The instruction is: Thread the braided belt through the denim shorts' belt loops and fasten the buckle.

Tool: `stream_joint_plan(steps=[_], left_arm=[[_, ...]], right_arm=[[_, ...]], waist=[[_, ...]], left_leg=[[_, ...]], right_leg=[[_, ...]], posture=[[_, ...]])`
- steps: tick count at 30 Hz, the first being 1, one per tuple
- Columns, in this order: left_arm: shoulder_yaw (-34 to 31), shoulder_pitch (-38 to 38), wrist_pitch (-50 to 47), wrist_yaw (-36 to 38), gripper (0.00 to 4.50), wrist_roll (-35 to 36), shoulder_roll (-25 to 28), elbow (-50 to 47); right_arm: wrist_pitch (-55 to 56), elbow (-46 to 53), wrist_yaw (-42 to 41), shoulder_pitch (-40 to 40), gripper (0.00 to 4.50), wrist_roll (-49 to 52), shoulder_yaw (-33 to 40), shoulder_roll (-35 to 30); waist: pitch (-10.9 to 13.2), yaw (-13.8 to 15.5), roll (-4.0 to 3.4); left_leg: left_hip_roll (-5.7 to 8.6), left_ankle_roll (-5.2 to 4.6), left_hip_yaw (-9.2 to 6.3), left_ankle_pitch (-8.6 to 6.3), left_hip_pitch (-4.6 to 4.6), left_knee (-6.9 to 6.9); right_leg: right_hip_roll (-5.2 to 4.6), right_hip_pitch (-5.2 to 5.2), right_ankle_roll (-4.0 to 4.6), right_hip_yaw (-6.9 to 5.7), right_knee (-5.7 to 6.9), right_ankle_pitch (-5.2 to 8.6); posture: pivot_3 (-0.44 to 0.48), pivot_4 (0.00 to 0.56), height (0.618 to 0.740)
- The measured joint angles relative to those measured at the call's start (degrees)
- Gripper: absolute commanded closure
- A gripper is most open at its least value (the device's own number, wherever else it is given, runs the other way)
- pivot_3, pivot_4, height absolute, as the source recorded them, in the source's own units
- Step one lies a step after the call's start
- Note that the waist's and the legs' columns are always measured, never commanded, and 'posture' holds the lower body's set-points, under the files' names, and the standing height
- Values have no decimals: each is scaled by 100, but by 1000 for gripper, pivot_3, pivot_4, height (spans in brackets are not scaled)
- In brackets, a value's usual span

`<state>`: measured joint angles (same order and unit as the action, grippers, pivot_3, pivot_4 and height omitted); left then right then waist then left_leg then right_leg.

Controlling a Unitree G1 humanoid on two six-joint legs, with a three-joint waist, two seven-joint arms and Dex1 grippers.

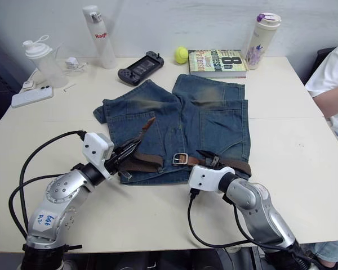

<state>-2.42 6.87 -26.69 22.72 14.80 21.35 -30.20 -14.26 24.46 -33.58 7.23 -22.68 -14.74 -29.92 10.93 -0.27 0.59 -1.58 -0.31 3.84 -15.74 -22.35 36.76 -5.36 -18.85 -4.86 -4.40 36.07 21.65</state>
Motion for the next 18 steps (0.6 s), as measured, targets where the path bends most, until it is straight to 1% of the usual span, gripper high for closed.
stream_joint_plan(steps=[1,2,4,6,7,8,15,16,18], left_arm=[[4,-1,-5,0,4500,0,0,0],[10,-3,-7,-1,4500,0,-1,0],[19,-6,-8,-1,4500,0,-2,0],[22,-17,-9,0,4500,0,-2,0],[23,-20,-9,0,4500,0,-2,0],[25,-20,-9,0,4500,0,-2,0],[73,-44,-93,-1,4500,0,1,-10],[79,-48,-159,0,4500,0,6,-9],[204,-37,-498,79,4500,36,182,-26]], right_arm=[[-146,5,-41,0,1559,79,10,69],[-284,18,-100,1,2074,148,10,119],[-489,47,-223,9,2916,259,7,135],[-764,104,-372,41,3951,373,10,128],[-841,134,-394,70,4386,380,30,115],[-893,155,-435,111,4472,391,50,84],[-1136,219,-678,330,4472,519,35,-60],[-1216,225,-732,418,4472,556,22,-61],[-1720,322,-971,806,4472,725,0,-59]], waist=[[0,1,0],[0,4,0],[0,7,0],[0,9,0],[0,9,0],[0,9,0],[0,13,0],[0,12,0],[0,-16,0]], left_leg=[[0,0,0,0,0,0],[0,0,0,0,0,0],[1,-1,0,-1,-1,0],[1,-1,-1,-2,-1,0],[1,-1,-1,-2,-1,0],[1,-1,-1,-3,-1,0],[2,-1,-1,-4,-2,0],[2,0,-1,-4,-3,0],[1,0,0,-4,-3,0]], right_leg=[[0,0,0,0,0,0],[0,0,0,0,0,0],[-2,0,0,0,-1,0],[-2,0,0,0,-1,0],[-3,0,0,0,-1,0],[-3,0,0,0,-1,0],[-2,0,0,0,-3,0],[-3,-2,0,0,-3,0],[-1,-5,0,2,1,0]], posture=[[0,150,740],[0,150,740],[0,150,740],[0,150,740],[0,150,740],[0,150,740],[0,150,740],[0,150,740],[0,150,740]])
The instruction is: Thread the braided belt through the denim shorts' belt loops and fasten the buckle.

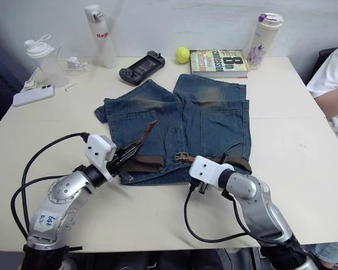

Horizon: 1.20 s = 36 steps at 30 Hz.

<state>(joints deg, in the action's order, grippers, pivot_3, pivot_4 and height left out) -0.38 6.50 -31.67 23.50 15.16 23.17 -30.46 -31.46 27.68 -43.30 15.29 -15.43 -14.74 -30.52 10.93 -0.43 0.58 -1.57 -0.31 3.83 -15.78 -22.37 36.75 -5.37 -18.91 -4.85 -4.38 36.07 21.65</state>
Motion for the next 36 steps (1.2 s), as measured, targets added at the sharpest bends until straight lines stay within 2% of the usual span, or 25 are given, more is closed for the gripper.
stream_joint_plan(steps=[2,6,11,21,23,30,34,36], left_arm=[[195,-3,-359,147,4500,16,275,-28],[300,113,-1334,222,4500,257,386,-94],[381,239,-1968,127,4500,294,445,-315],[350,269,-1957,232,4500,318,561,-302],[318,366,-1964,247,4500,336,614,-244],[250,646,-1945,369,4500,364,778,47],[250,652,-1866,488,4500,369,870,152],[252,617,-1801,685,4500,404,1076,136]], right_arm=[[-946,210,-224,455,4472,158,-1,43],[-2644,502,-328,922,4472,462,-48,231],[-3612,594,-87,1240,4472,771,-66,415],[-3989,647,309,1342,4472,1206,-62,395],[-3793,691,331,1290,4472,1272,-186,127],[-3225,790,433,1098,4472,1329,-516,-212],[-3125,817,550,980,4472,1387,-524,-188],[-3173,817,718,882,4472,1410,-479,23]], waist=[[1,-13,-1],[0,15,0],[0,-2,0],[0,-2,0],[0,8,1],[0,1,1],[0,0,2],[-3,-9,8]], left_leg=[[-1,2,-1,1,0,-9],[0,2,-3,2,-4,-25],[3,2,2,2,-4,-26],[6,7,20,11,-13,-48],[7,6,22,13,-17,-48],[7,7,27,14,-20,-52],[7,7,29,17,-21,-50],[3,10,29,19,-21,-51]], right_leg=[[0,-5,1,1,3,1],[-1,-10,3,1,-6,1],[-4,-14,3,6,-4,1],[-4,-51,3,21,9,1],[-4,-58,3,23,13,1],[-3,-67,3,28,16,1],[-4,-68,3,29,33,1],[-2,-71,3,29,33,1]], posture=[[0,150,740],[0,150,740],[0,150,740],[0,150,740],[0,150,740],[0,150,740],[0,150,740],[0,150,740]])
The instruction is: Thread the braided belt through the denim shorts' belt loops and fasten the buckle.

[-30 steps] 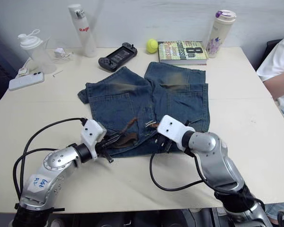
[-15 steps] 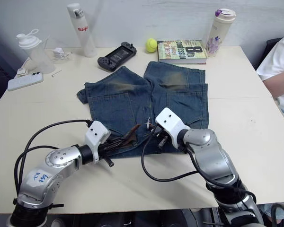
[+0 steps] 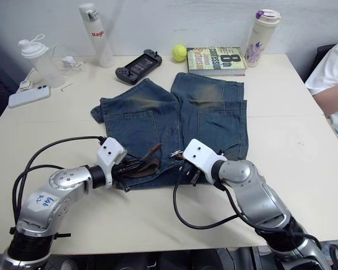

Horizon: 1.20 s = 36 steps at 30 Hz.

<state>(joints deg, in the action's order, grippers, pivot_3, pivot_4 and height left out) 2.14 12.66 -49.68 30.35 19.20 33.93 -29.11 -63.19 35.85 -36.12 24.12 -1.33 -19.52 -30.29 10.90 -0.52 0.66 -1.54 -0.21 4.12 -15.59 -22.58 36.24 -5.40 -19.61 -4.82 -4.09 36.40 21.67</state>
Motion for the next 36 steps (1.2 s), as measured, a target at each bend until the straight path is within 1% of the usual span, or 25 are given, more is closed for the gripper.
stream_joint_plan(steps=[6,10,12,15,17,18,20,23,26,32,36], left_arm=[[-11,-105,403,713,4500,96,724,-183],[14,-207,910,1194,4500,57,1133,-190],[72,-172,1110,1300,4500,-61,1215,-135],[171,-109,1231,1347,4500,-153,1212,41],[357,125,1217,1243,4500,-313,1073,220],[461,240,1163,1117,4500,-405,911,350],[595,326,1109,975,4500,-519,744,495],[741,486,1057,879,4500,-673,673,530],[797,545,929,823,4500,-735,542,535],[800,585,776,831,4500,-753,532,525],[774,622,546,669,4500,-761,392,542]], right_arm=[[-458,-2,370,-187,4472,257,412,605],[-666,-3,525,-198,4472,430,584,796],[-695,-7,592,-193,4472,497,608,814],[-698,-11,657,-188,4472,586,608,836],[-704,-8,695,-176,4472,617,602,831],[-707,-5,708,-174,4472,644,600,825],[-712,2,722,-156,4472,697,591,825],[-766,10,776,-113,4472,769,585,825],[-853,64,848,-62,4472,831,586,831],[-996,195,981,28,4472,978,610,877],[-1089,244,1059,66,4472,1070,634,878]], waist=[[-1,-27,1],[-1,-65,2],[-1,-90,2],[-1,-99,3],[-1,-95,3],[-1,-95,3],[-3,-97,5],[-3,-104,5],[-3,-99,5],[-3,-99,5],[-3,-98,5]], left_leg=[[1,3,0,1,0,-7],[2,3,1,1,0,-12],[3,3,1,1,0,-12],[2,2,1,1,0,-12],[3,0,1,1,0,-11],[4,-1,1,2,-1,-10],[4,-3,1,2,-5,-10],[3,-3,2,3,-12,-10],[3,-4,2,5,-14,-7],[3,-3,2,6,-14,-6],[4,-3,1,7,-14,-5]], right_leg=[[-1,-3,5,2,2,2],[-3,-6,7,4,1,4],[-3,-6,7,4,2,4],[-3,-7,7,4,6,4],[-3,-7,7,4,10,4],[-3,-7,7,3,16,4],[-2,-10,7,3,17,4],[-1,-21,7,4,26,4],[-2,-22,7,3,31,4],[-2,-23,7,4,35,4],[-3,-23,7,4,37,4]], posture=[[0,150,740],[0,150,740],[0,150,740],[0,150,740],[0,150,740],[0,150,740],[0,150,740],[0,150,740],[0,150,740],[0,150,740],[0,150,740]])
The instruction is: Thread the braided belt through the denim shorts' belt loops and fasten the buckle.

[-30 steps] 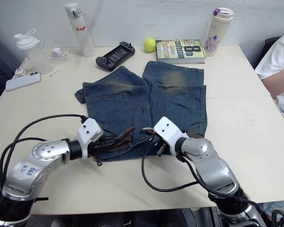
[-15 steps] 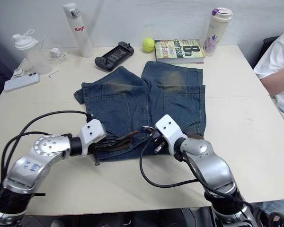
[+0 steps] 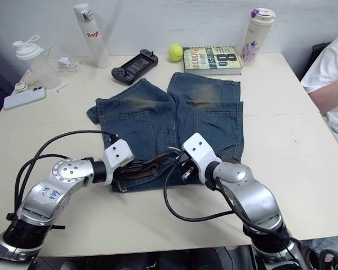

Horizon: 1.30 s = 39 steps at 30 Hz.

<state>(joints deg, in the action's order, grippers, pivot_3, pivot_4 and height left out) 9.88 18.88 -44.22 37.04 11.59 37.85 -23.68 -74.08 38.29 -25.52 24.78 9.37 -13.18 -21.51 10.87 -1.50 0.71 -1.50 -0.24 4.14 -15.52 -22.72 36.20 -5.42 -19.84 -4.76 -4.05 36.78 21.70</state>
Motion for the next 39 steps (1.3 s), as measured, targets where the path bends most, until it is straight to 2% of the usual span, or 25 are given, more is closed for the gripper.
stream_joint_plan(steps=[11,17,23,28,31,39], left_arm=[[-173,93,-744,-741,4500,-3,-807,-49],[-187,67,-969,-907,4500,16,-978,-222],[-36,75,-873,-878,4500,23,-1042,-261],[-129,51,-807,-964,4500,108,-1400,-261],[-139,-101,-630,-995,4500,107,-1401,-283],[67,-49,-20,-1120,4500,-1,-1818,215]], right_arm=[[-142,202,170,64,4472,136,-3,-54],[-209,202,234,65,4472,186,-3,-53],[-250,200,242,129,4472,263,-59,-102],[-272,193,244,139,4472,341,-61,-48],[-272,188,228,139,4472,393,-65,-104],[164,188,-14,373,4472,312,-891,-1113]], waist=[[-2,24,3],[-2,30,4],[-2,21,4],[-2,20,4],[-2,-10,3],[-3,23,6]], left_leg=[[4,1,-3,7,1,4],[5,2,-5,8,-1,4],[5,3,-5,8,-2,3],[5,2,-5,9,-7,4],[3,5,-3,12,-8,1],[7,-3,-5,14,-14,9]], right_leg=[[-2,1,0,1,10,0],[-2,0,0,0,9,0],[-2,-2,0,0,7,0],[-2,-5,0,-1,6,0],[0,-10,0,0,7,0],[-4,-9,0,-2,5,0]], posture=[[0,150,740],[0,150,740],[0,150,740],[0,150,740],[0,150,740],[0,150,740]])
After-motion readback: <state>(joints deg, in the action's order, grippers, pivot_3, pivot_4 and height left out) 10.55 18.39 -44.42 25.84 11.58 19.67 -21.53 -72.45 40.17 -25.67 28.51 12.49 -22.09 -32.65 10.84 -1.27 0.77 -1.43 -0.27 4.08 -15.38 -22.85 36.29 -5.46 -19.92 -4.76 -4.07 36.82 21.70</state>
